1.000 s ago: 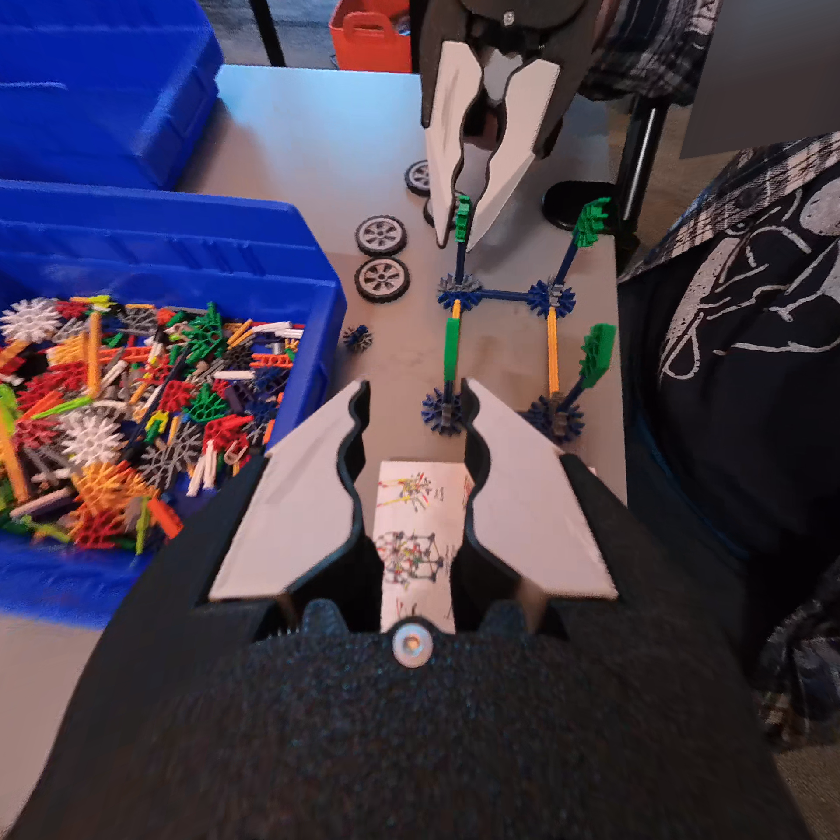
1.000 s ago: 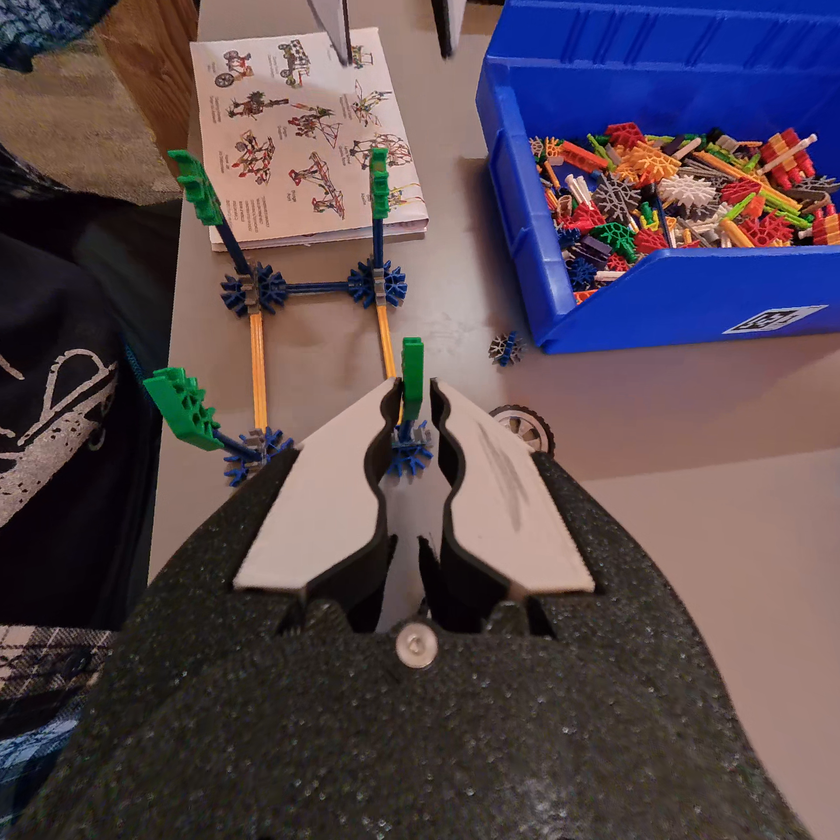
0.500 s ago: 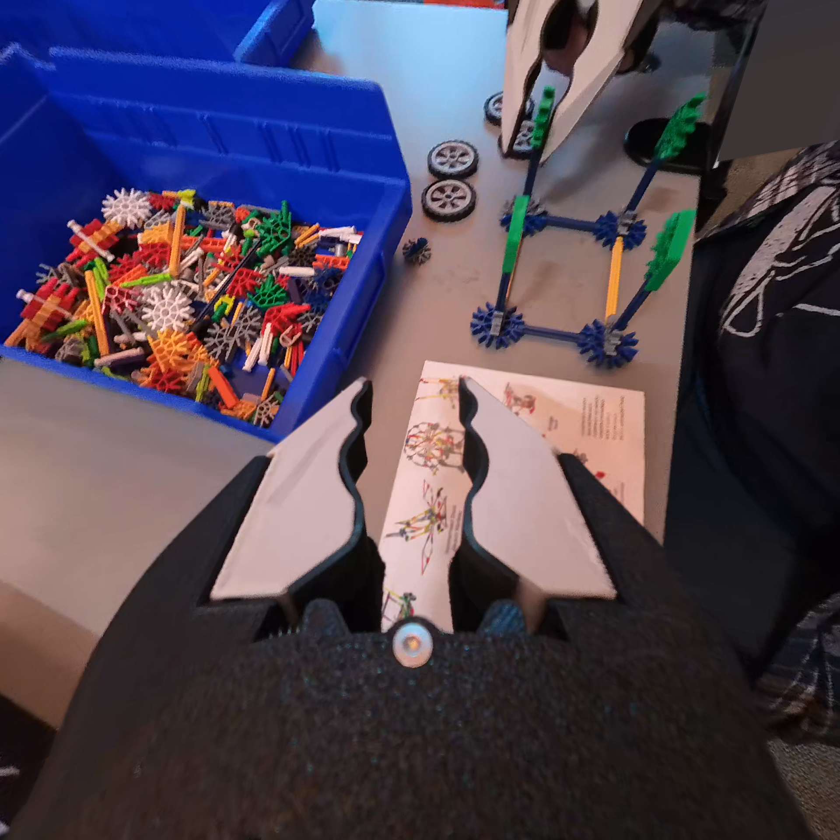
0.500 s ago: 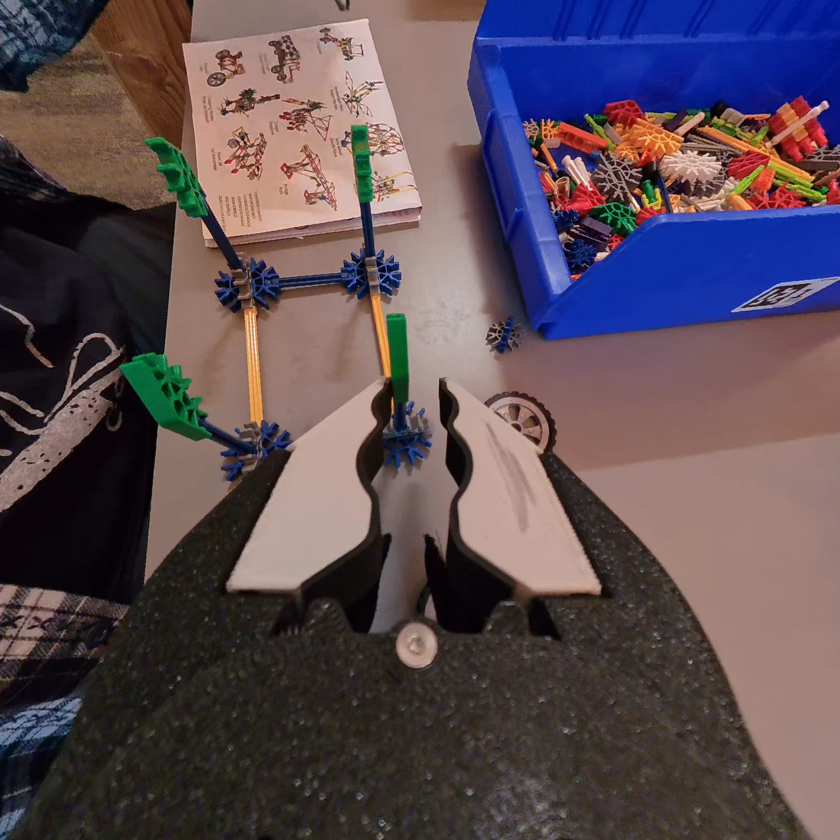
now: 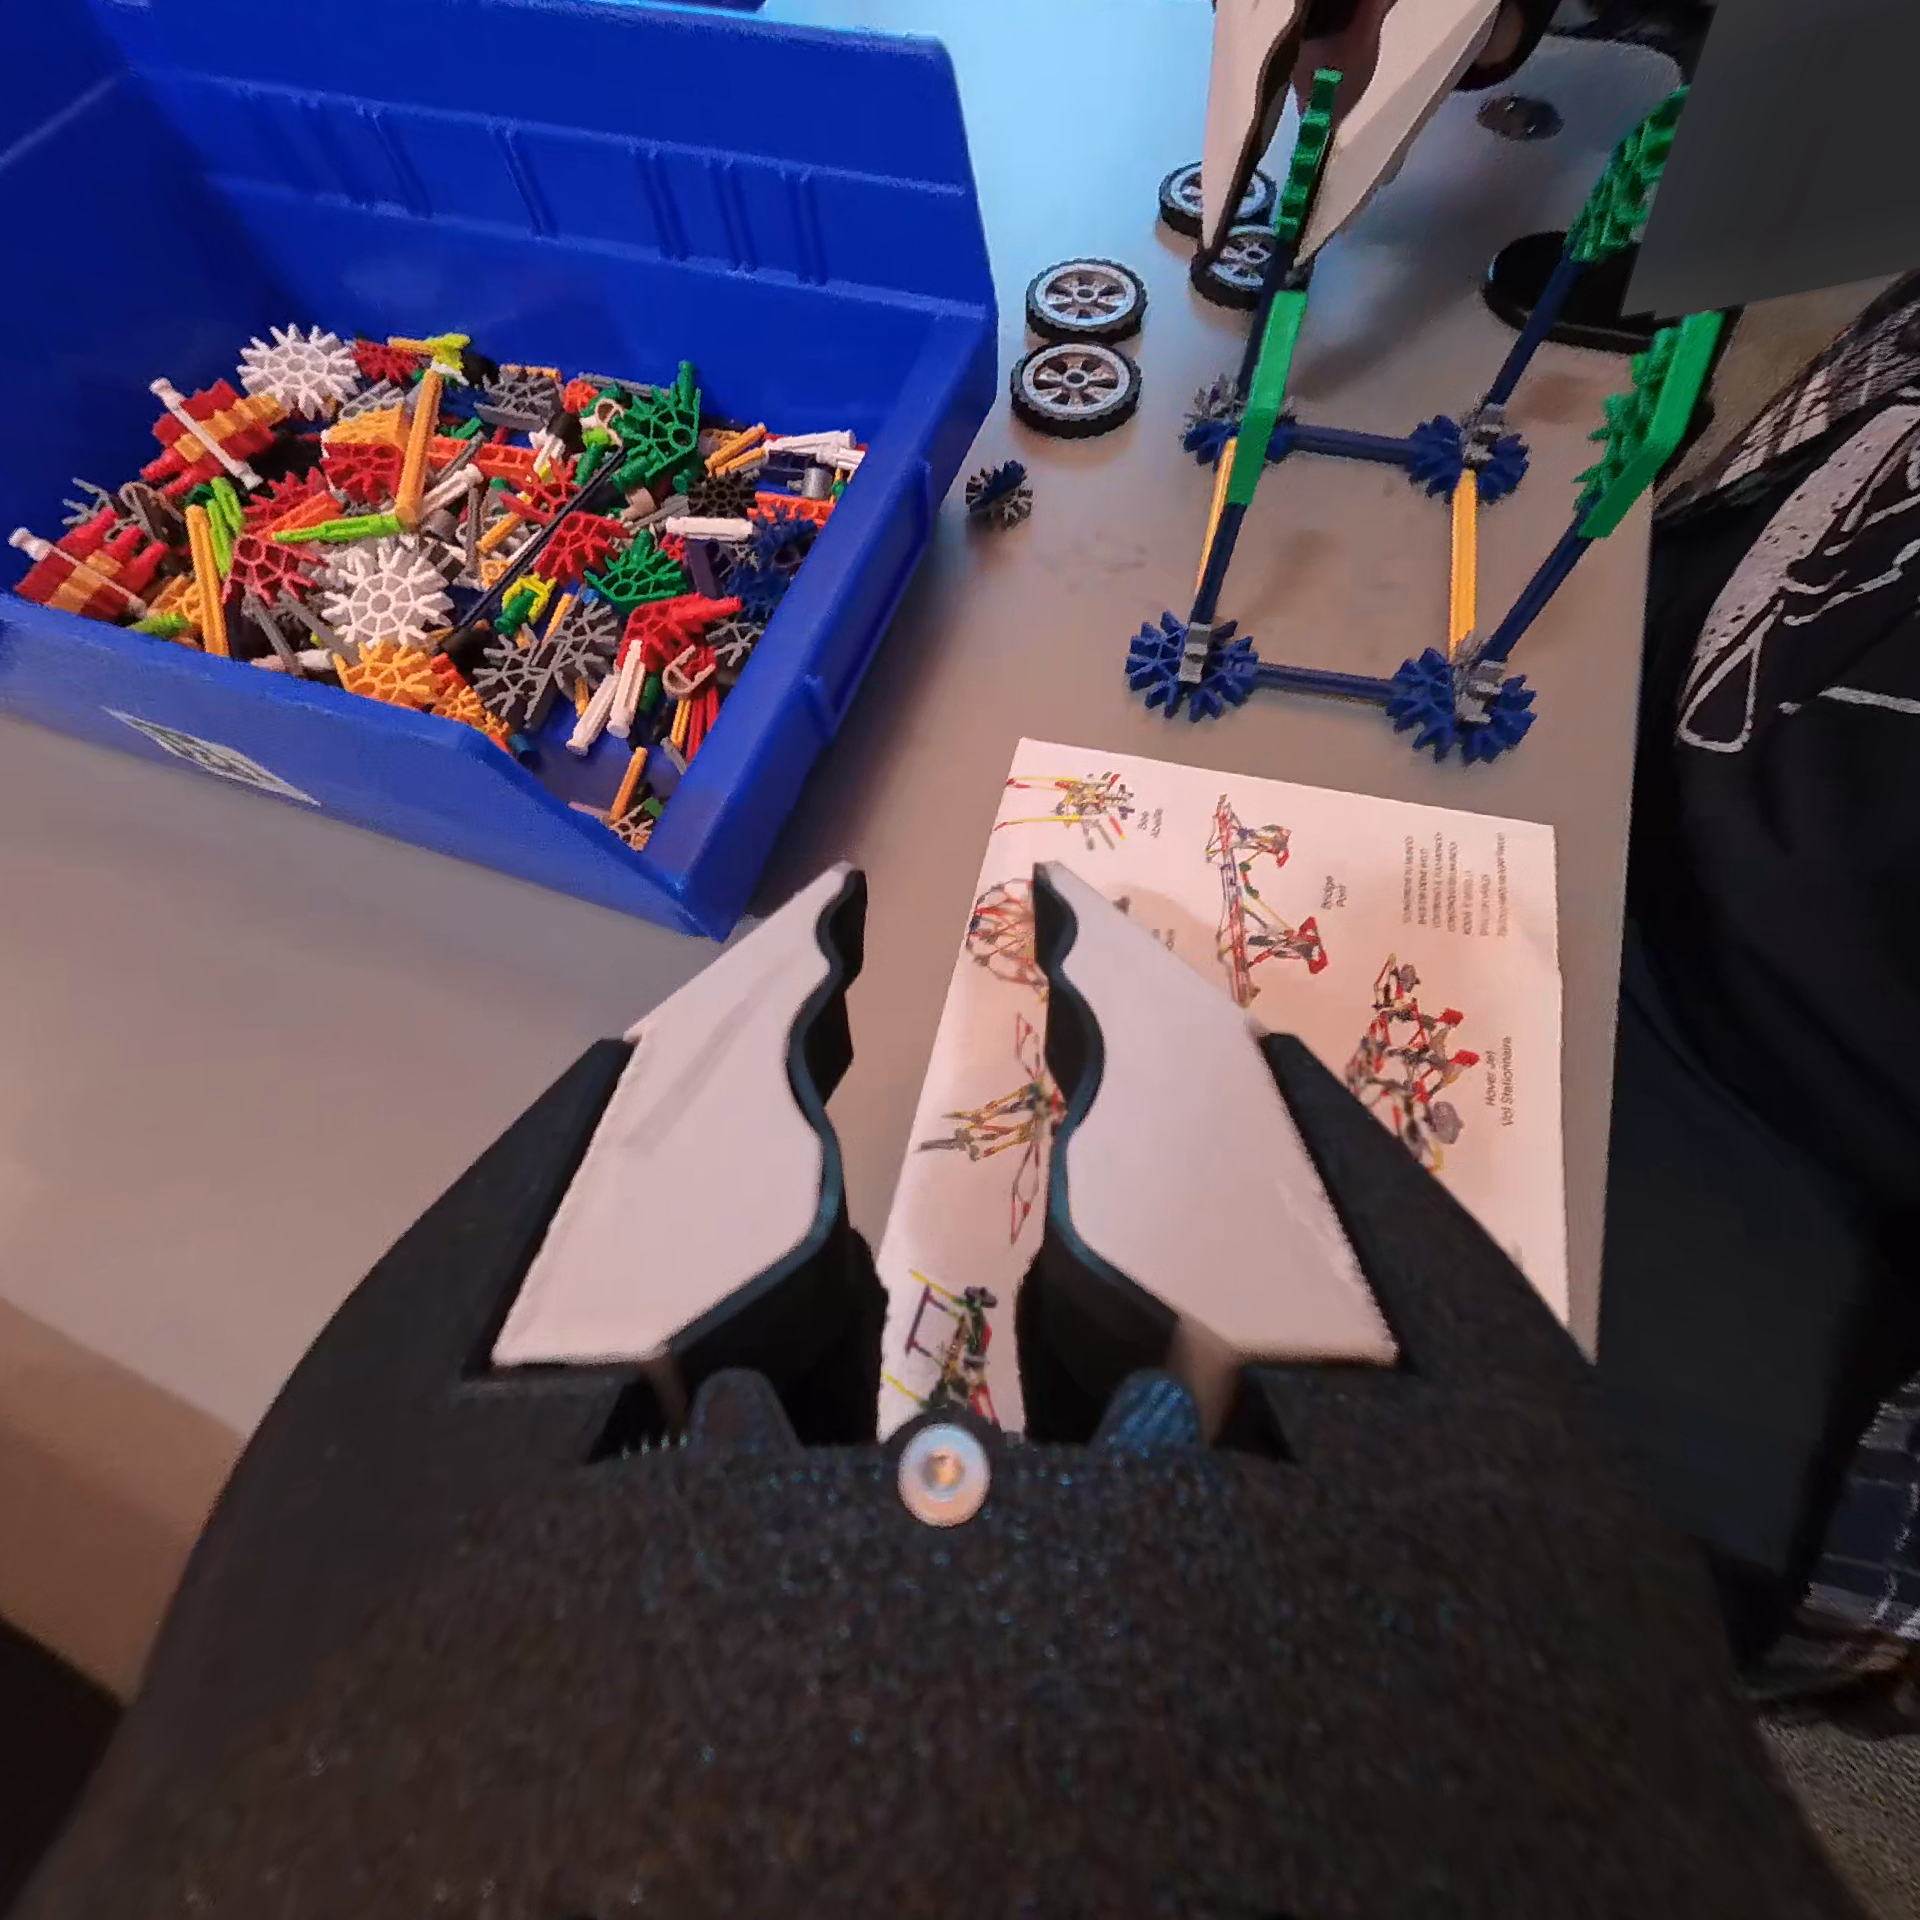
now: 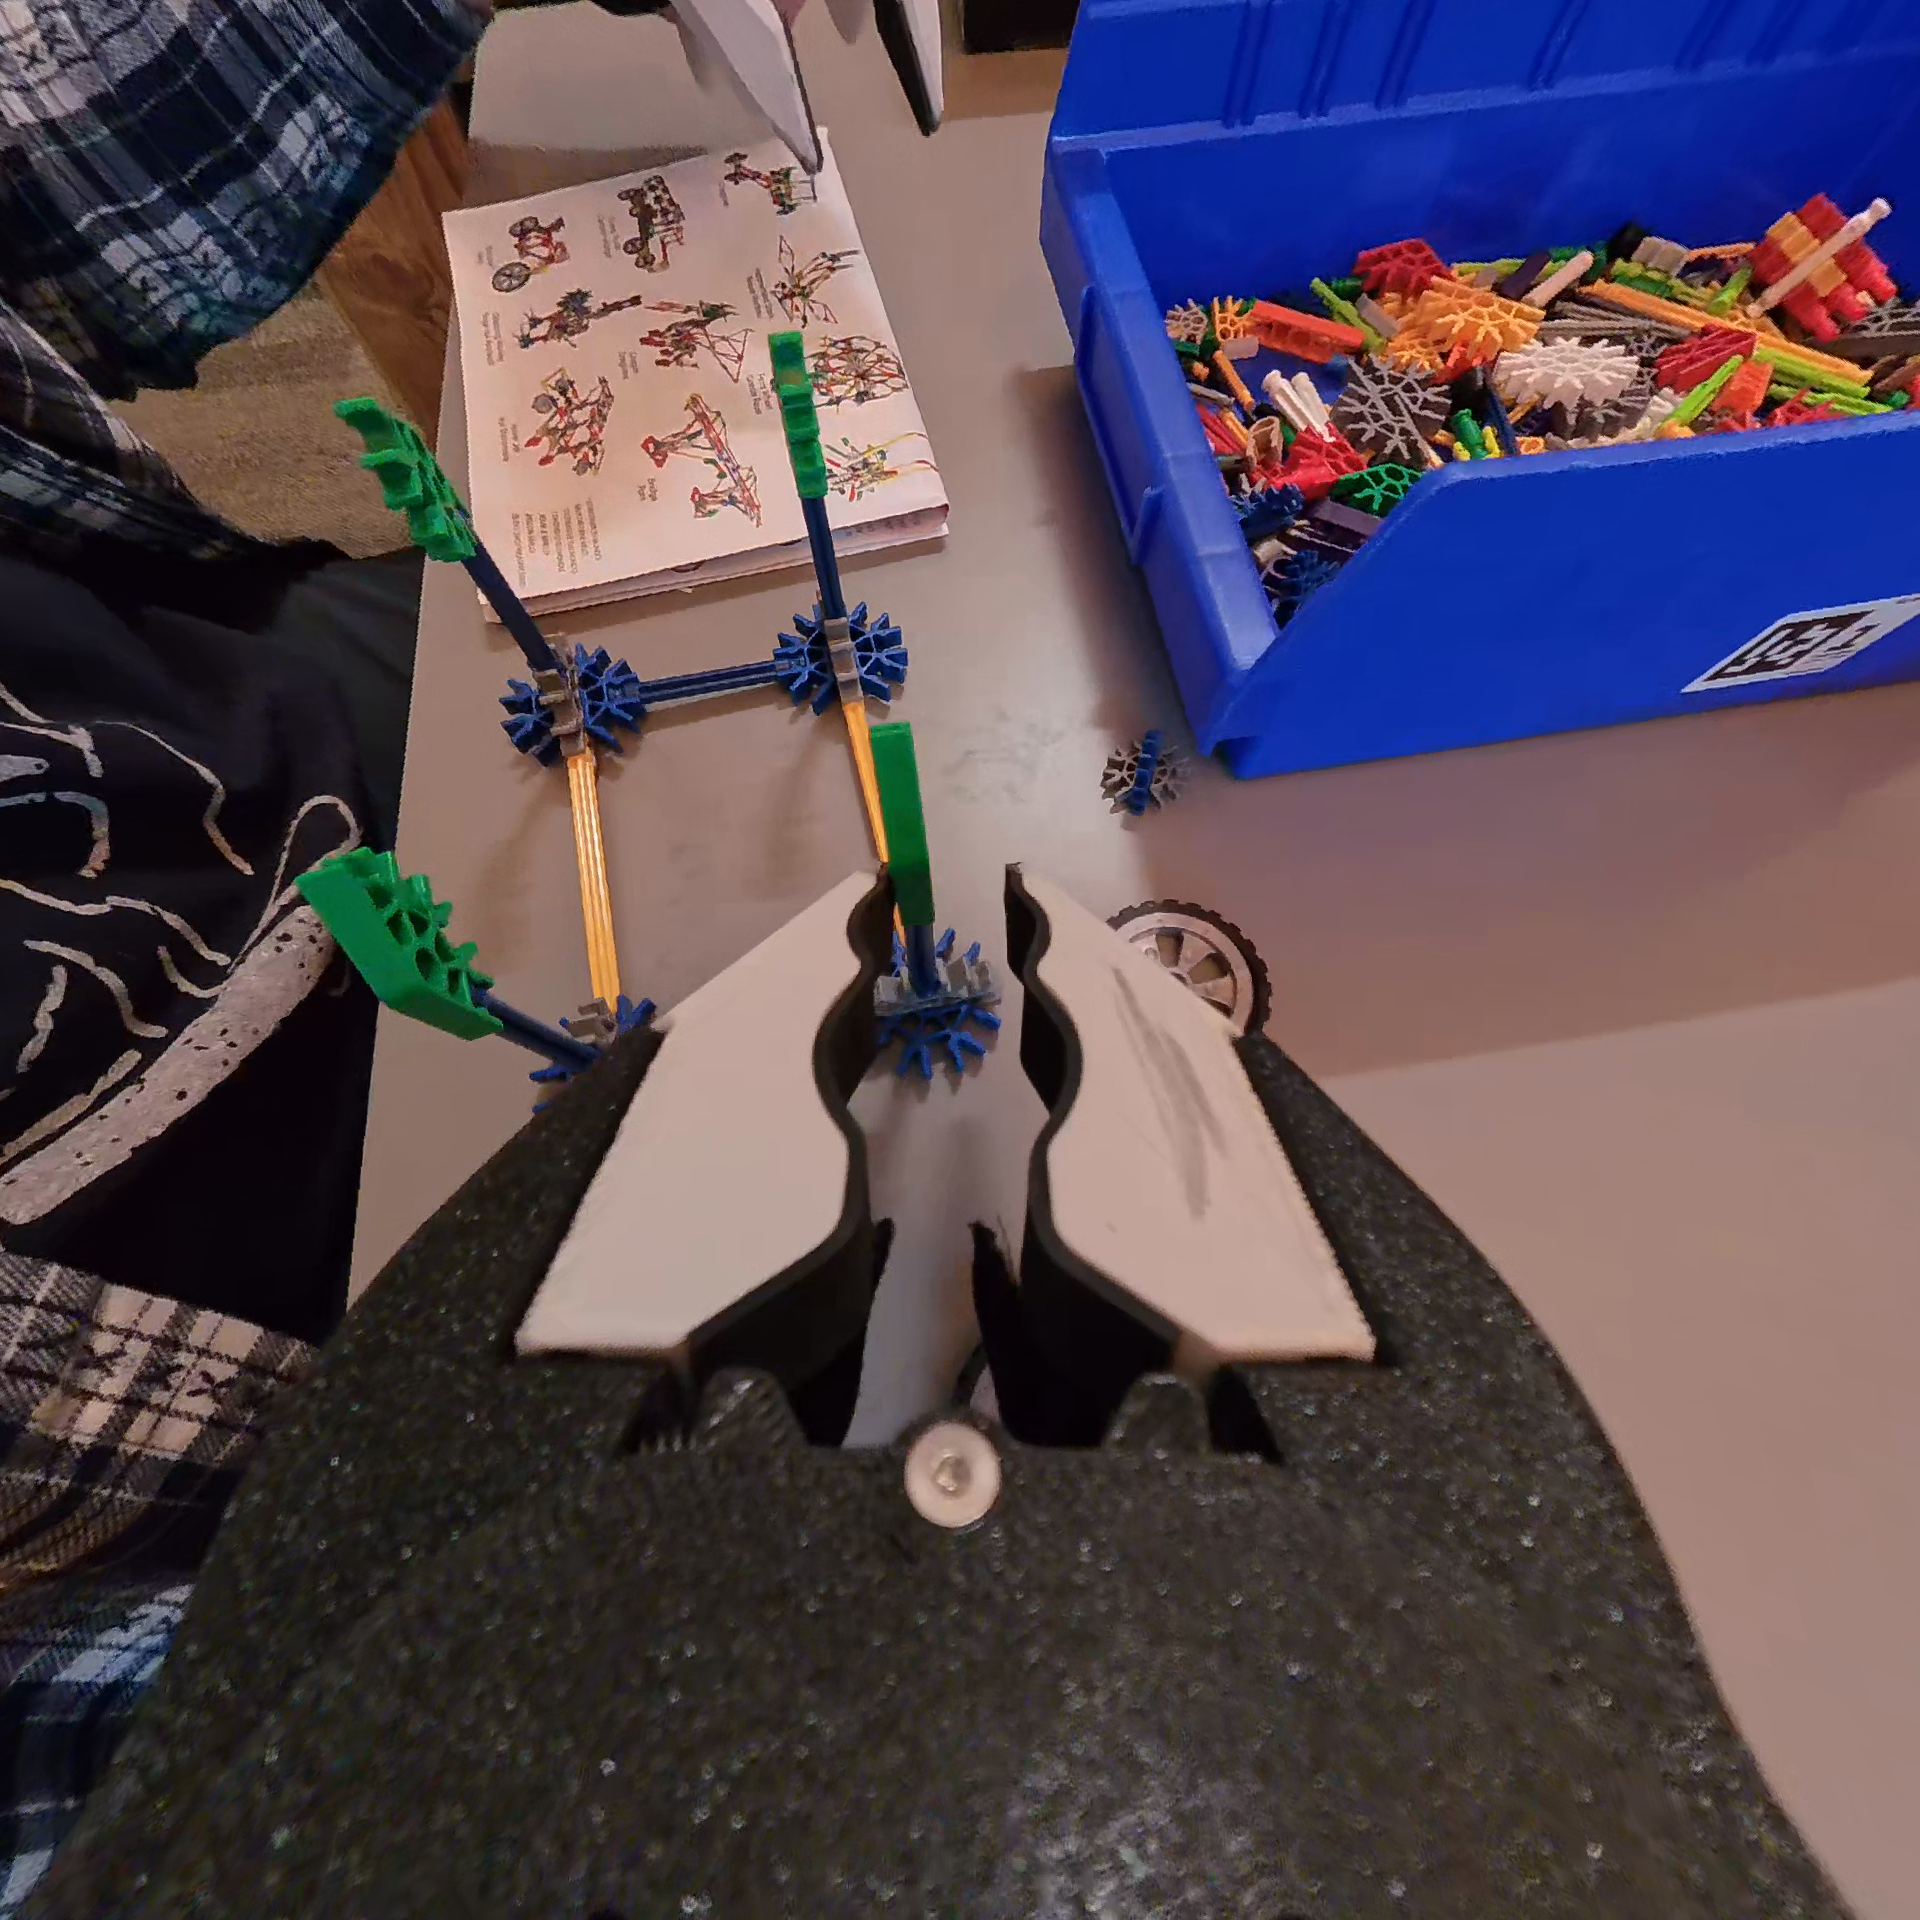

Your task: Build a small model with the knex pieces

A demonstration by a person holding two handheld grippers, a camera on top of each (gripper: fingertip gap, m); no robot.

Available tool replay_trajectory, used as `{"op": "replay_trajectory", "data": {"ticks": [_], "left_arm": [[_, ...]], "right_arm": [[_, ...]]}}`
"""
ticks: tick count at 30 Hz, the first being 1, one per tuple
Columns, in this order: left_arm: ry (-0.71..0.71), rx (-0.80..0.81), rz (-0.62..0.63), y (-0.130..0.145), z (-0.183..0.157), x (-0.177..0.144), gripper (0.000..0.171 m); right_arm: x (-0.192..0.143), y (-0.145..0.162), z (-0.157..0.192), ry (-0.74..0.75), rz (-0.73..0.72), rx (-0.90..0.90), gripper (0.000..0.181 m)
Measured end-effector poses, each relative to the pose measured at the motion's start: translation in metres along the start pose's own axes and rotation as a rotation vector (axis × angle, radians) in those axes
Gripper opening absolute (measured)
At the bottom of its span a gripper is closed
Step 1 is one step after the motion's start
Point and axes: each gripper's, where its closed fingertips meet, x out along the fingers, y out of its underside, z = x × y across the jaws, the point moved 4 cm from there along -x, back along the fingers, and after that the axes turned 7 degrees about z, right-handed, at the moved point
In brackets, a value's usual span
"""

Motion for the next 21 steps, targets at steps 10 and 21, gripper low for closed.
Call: {"op": "replay_trajectory", "data": {"ticks": [10, 21], "left_arm": [[0.057, 0.018, -0.017, 0.007, 0.004, 0.014, 0.026], [0.044, -0.014, -0.121, 0.006, 0.015, 0.011, 0.023]], "right_arm": [[0.001, 0.003, -0.005, -0.005, -0.006, 0.030, 0.020], [-0.002, 0.006, -0.013, 0.006, -0.015, 0.059, 0.020]]}}
